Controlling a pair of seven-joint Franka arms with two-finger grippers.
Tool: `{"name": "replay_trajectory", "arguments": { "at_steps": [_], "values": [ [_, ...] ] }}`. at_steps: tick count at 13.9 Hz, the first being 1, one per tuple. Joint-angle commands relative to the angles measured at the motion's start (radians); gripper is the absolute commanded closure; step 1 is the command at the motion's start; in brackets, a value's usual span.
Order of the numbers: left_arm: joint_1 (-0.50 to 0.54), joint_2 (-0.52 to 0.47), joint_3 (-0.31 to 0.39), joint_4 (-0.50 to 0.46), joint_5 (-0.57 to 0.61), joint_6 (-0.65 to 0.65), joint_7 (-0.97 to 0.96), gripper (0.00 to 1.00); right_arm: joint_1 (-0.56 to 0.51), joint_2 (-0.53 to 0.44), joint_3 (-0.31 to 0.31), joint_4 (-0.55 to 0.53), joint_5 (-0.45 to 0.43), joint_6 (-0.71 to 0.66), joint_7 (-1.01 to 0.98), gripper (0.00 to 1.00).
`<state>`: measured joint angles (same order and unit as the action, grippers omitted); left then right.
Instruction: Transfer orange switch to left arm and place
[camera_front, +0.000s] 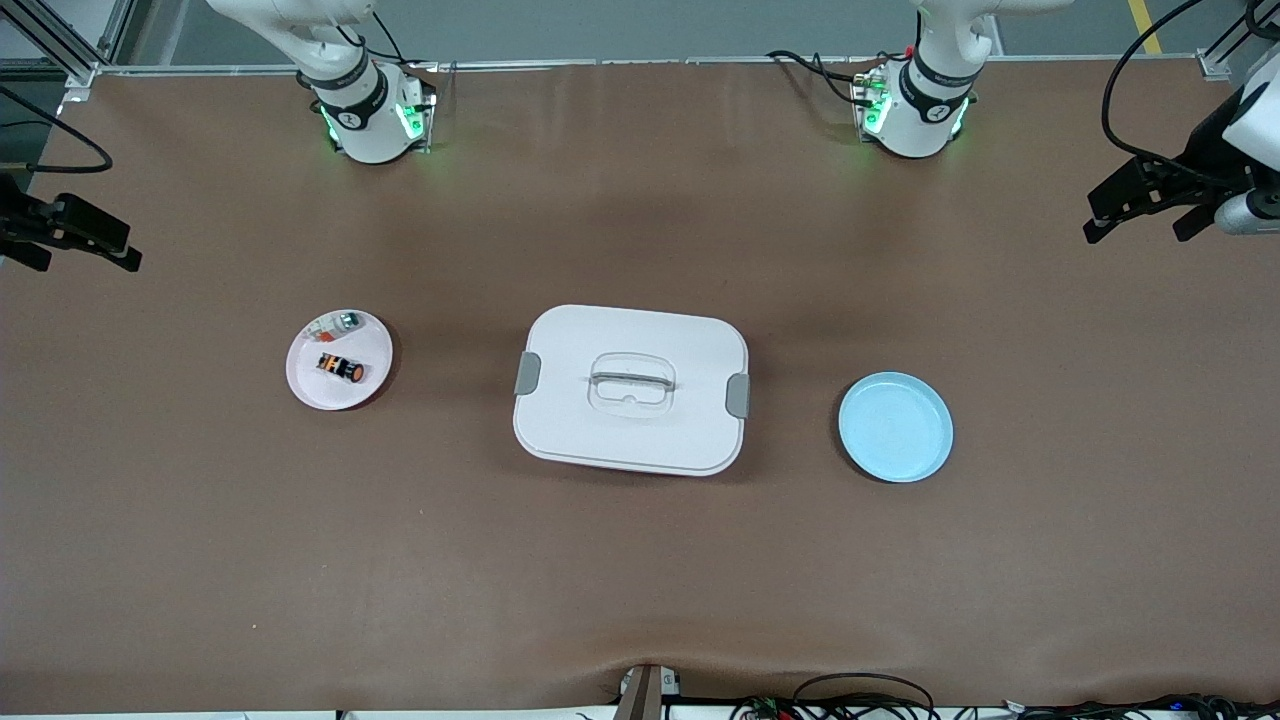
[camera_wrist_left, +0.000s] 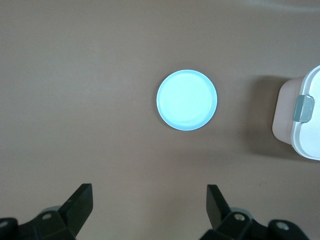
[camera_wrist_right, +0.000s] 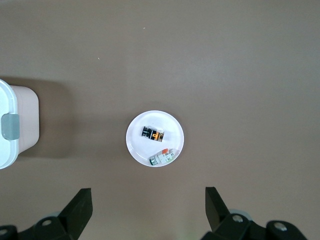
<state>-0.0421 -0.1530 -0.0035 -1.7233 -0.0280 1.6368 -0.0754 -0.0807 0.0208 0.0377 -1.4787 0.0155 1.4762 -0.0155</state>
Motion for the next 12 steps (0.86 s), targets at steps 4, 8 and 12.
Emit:
{"name": "replay_trajectory", "arguments": {
  "at_steps": [4,8,12],
  "values": [
    [-0.004,0.004,-0.001,0.018,0.01,-0.017,0.016,0.0,0.002,-0.024,0.004,-0.022,-0.012,0.009,0.009,0.0],
    [-0.004,0.006,-0.003,0.025,0.007,-0.017,0.013,0.0,0.001,-0.018,0.004,-0.014,0.0,0.015,0.002,0.0],
    [-0.004,0.012,-0.003,0.031,0.007,-0.017,0.014,0.0,-0.001,-0.009,0.002,-0.015,-0.005,0.007,-0.001,0.0]
  ]
}}
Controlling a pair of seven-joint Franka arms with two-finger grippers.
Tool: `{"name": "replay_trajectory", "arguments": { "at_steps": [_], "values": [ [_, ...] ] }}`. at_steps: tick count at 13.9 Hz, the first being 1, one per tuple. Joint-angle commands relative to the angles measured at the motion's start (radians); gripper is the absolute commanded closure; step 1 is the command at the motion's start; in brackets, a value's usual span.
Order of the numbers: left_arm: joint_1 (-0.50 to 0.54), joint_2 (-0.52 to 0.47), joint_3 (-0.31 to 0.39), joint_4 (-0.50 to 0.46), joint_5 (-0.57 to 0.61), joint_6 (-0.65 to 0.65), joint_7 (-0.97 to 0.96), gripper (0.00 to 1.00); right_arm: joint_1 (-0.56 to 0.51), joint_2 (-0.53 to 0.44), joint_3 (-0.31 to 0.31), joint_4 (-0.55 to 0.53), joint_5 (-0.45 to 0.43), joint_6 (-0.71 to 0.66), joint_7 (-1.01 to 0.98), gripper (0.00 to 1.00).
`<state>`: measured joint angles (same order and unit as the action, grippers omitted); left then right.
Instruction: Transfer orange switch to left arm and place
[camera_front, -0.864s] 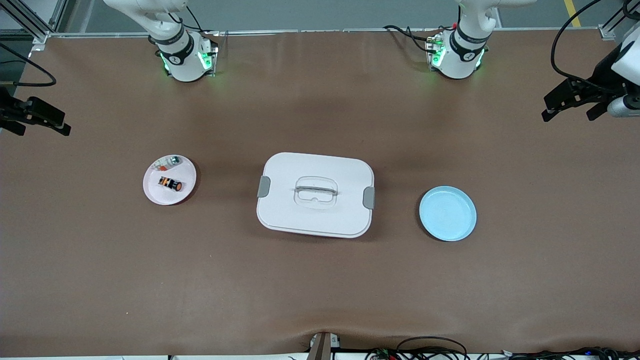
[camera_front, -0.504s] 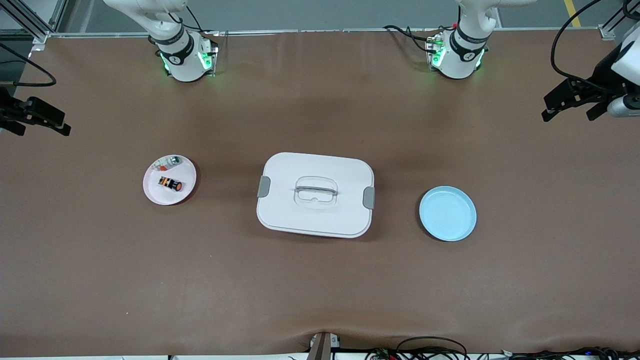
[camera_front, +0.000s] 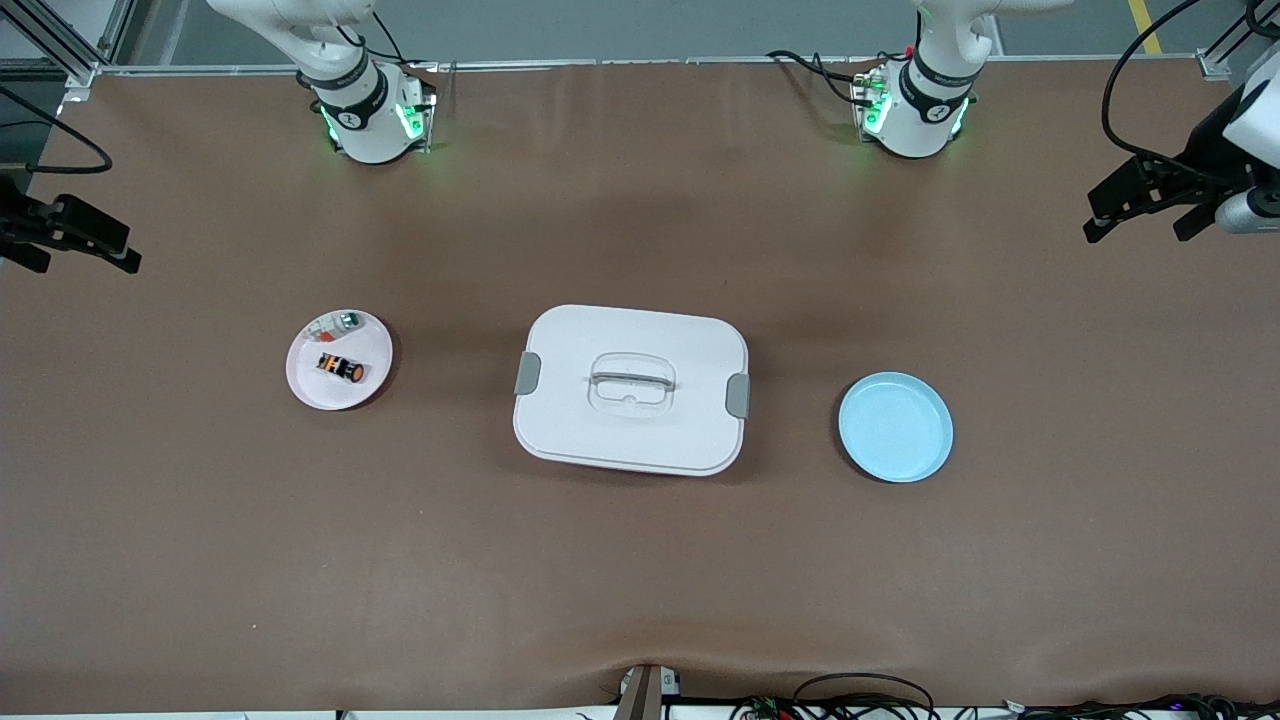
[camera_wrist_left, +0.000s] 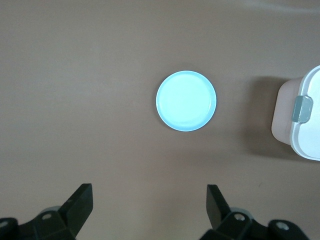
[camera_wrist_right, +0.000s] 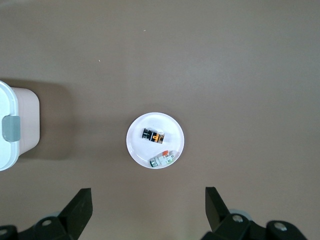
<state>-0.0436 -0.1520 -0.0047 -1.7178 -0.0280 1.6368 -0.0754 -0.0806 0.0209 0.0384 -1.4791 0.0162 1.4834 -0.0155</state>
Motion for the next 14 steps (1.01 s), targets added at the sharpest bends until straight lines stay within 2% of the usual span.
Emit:
{"name": "replay_trajectory", "arguments": {
  "at_steps": [1,6,11,14],
  "values": [
    [-0.002,0.011,-0.001,0.026,0.007,-0.017,0.014,0.0,-0.002,-0.007,0.002,-0.017,-0.005,-0.005,-0.007,0.0],
    [-0.004,0.012,-0.001,0.027,0.007,-0.017,0.013,0.0,-0.001,0.036,0.002,-0.017,-0.012,0.0,-0.009,0.0],
    [-0.006,0.012,-0.001,0.027,0.01,-0.017,0.013,0.0,-0.019,0.137,-0.005,-0.006,-0.013,0.018,-0.008,0.0],
    [-0.006,0.012,-0.001,0.027,0.01,-0.017,0.013,0.0,-0.062,0.168,-0.005,-0.006,-0.004,0.043,-0.046,0.0]
  ]
}}
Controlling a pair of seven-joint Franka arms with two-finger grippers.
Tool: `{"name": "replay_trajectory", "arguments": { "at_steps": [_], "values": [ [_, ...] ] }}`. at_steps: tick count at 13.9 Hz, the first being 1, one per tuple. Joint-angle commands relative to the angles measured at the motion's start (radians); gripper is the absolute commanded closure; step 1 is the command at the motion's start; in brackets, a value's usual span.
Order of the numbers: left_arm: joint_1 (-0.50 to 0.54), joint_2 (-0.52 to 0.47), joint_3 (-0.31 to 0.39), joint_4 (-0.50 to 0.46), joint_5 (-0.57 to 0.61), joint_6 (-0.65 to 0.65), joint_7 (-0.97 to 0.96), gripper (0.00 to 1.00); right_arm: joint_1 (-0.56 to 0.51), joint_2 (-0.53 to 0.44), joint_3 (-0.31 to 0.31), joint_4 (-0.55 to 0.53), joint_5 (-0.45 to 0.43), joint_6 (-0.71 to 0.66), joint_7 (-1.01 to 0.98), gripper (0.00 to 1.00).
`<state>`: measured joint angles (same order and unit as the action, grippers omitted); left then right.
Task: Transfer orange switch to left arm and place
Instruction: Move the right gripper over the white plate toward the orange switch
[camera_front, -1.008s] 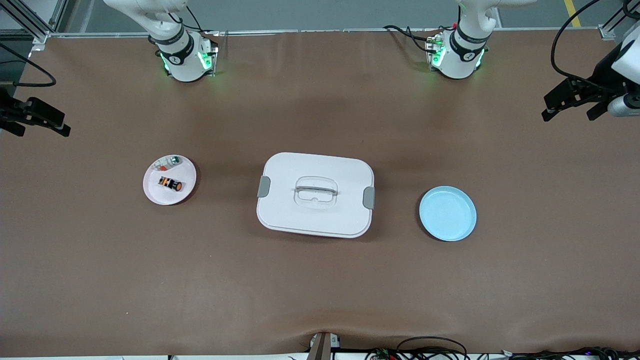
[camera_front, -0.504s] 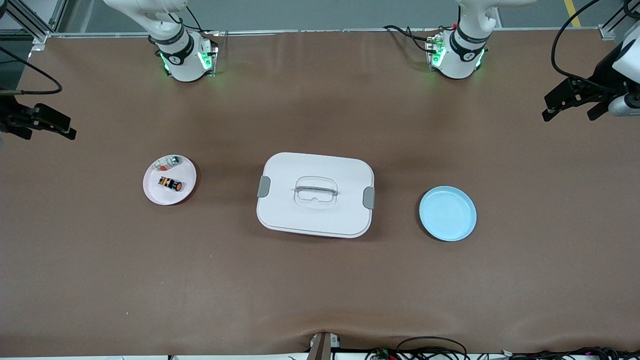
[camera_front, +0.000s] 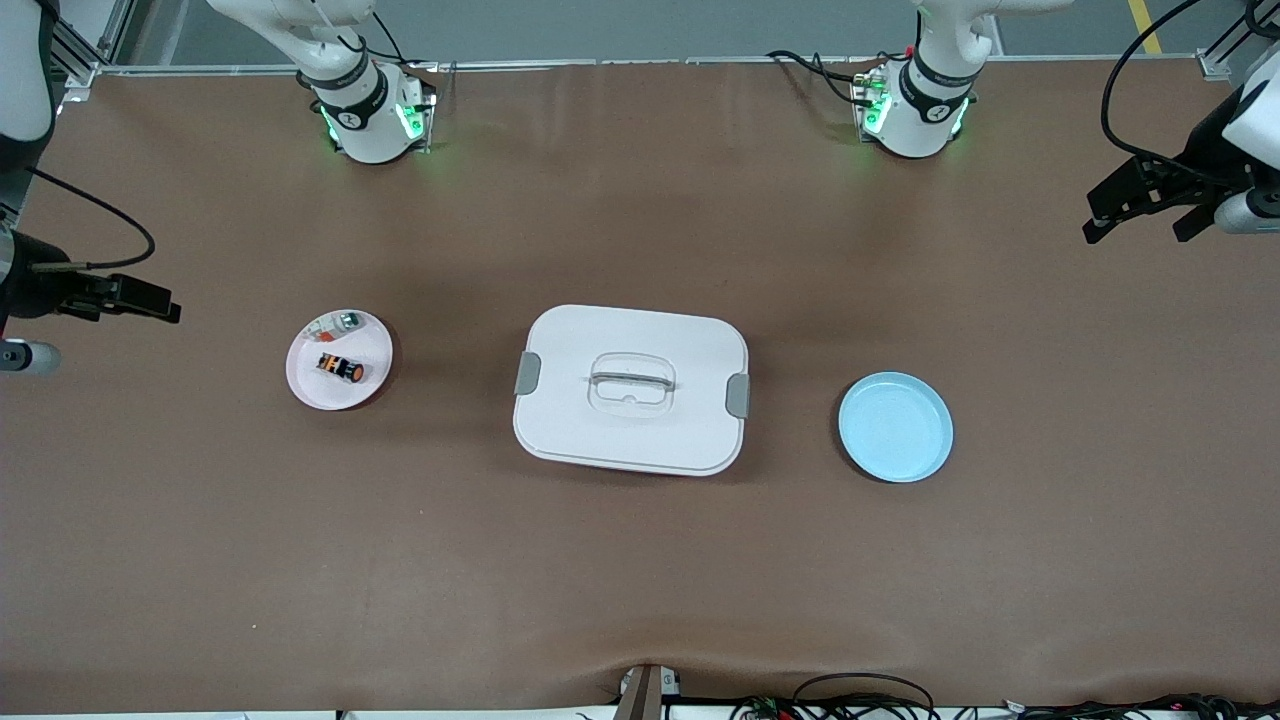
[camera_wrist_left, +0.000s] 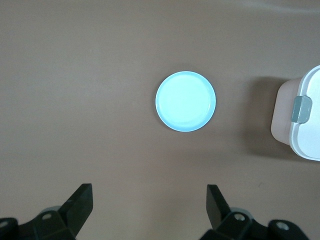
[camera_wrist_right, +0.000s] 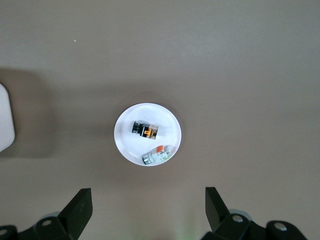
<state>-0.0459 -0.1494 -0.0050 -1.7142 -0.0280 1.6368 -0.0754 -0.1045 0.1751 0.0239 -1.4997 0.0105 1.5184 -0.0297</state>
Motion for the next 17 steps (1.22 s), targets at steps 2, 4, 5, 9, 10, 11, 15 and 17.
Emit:
{"name": "replay_trajectory", "arguments": {
  "at_steps": [2,4,5,9,10,11,15,17],
  "values": [
    [-0.003,0.01,-0.001,0.024,0.01,-0.017,0.013,0.0,-0.041,0.032,0.01,0.012,0.011,0.026,-0.033,0.0],
    [-0.003,0.01,-0.001,0.024,0.01,-0.017,0.013,0.0,-0.026,0.038,0.008,-0.011,0.006,0.074,-0.021,0.0],
    [-0.003,0.01,-0.001,0.024,0.01,-0.017,0.011,0.0,-0.026,0.038,0.01,-0.033,0.006,0.103,0.0,0.0],
    [-0.003,0.01,-0.001,0.024,0.011,-0.017,0.013,0.0,-0.024,0.026,0.011,-0.21,0.006,0.287,0.016,0.0],
    [-0.003,0.01,-0.001,0.025,0.011,-0.017,0.014,0.0,-0.027,0.015,0.011,-0.268,0.008,0.34,0.017,0.0],
    [-0.003,0.008,-0.001,0.025,0.011,-0.017,0.013,0.0,-0.03,0.0,0.011,-0.327,0.008,0.394,0.017,0.0],
    [-0.002,0.01,-0.01,0.025,0.01,-0.017,0.011,0.0,-0.023,-0.034,0.014,-0.508,0.008,0.567,0.138,0.0],
    [-0.002,0.008,-0.01,0.025,0.01,-0.017,0.011,0.0,-0.011,-0.032,0.014,-0.588,0.008,0.661,0.165,0.0]
  ]
}}
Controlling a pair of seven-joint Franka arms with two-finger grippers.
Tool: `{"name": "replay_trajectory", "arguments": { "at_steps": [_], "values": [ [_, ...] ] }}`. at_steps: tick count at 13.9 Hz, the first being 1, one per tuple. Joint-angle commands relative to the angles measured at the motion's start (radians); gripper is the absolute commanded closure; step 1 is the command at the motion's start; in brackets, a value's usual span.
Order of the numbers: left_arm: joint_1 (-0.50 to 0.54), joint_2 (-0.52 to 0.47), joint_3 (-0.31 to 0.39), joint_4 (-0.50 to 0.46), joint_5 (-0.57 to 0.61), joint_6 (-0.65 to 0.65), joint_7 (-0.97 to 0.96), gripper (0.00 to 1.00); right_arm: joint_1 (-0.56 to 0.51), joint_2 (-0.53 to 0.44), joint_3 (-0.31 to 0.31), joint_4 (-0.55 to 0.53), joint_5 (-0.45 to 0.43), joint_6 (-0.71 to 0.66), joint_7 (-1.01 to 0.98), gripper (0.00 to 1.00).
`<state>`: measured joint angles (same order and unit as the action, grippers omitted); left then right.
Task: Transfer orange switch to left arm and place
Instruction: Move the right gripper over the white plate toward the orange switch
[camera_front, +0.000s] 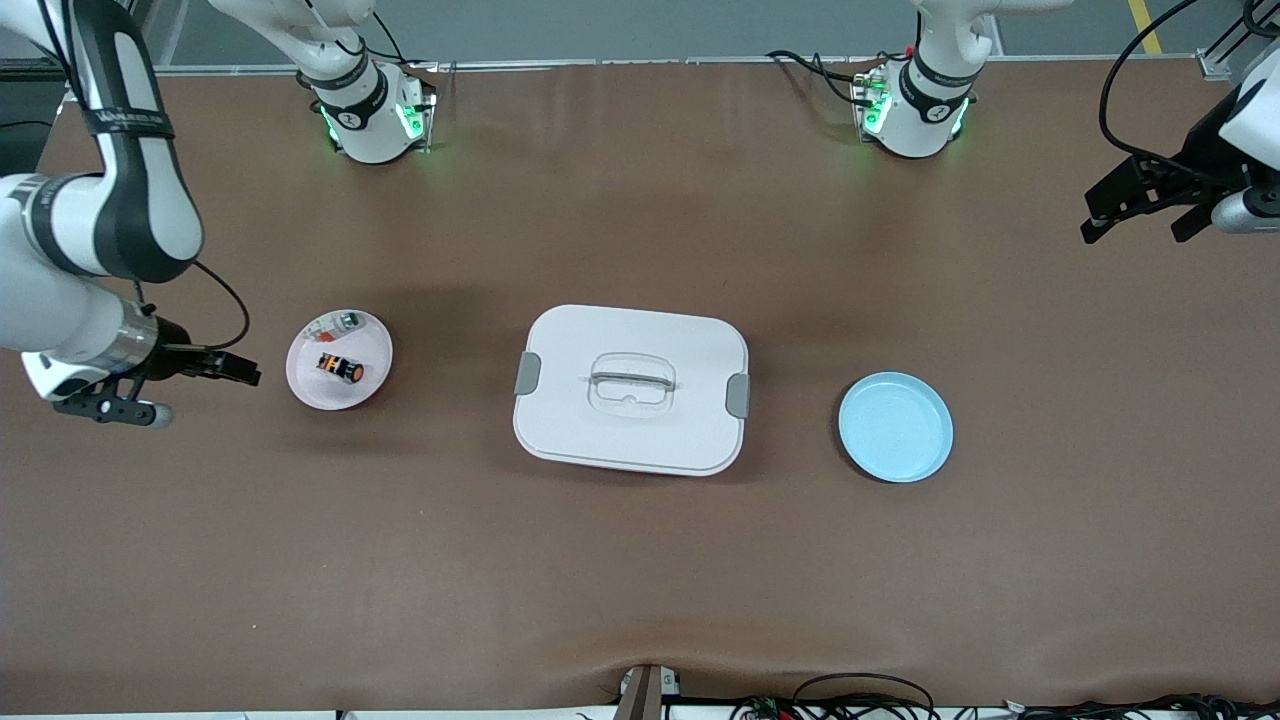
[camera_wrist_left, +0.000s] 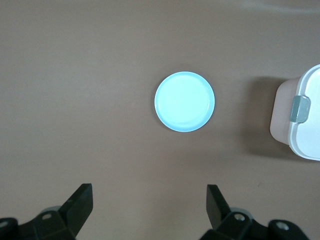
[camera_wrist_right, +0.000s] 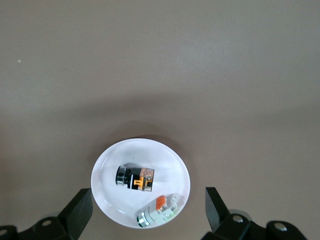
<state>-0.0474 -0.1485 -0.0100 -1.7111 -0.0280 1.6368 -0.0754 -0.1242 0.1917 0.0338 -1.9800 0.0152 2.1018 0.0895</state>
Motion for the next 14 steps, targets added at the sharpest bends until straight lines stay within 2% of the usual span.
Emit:
{"name": "replay_trajectory", "arguments": {
  "at_steps": [1,5,11,14],
  "values": [
    [0.0,0.007,-0.005,0.022,0.011,-0.017,0.011,0.0,0.009,-0.049,0.005,-0.14,0.003,0.119,0.045,0.0],
    [0.0,0.007,-0.013,0.022,0.011,-0.017,0.009,0.0,0.017,-0.043,0.006,-0.253,0.003,0.275,0.045,0.0],
    [0.001,0.007,-0.015,0.022,0.011,-0.017,0.009,0.0,0.038,-0.009,0.008,-0.267,0.005,0.336,0.047,0.0],
    [0.001,0.007,-0.016,0.022,0.011,-0.017,0.009,0.0,0.043,0.015,0.008,-0.325,0.005,0.452,0.055,0.0]
  ]
}}
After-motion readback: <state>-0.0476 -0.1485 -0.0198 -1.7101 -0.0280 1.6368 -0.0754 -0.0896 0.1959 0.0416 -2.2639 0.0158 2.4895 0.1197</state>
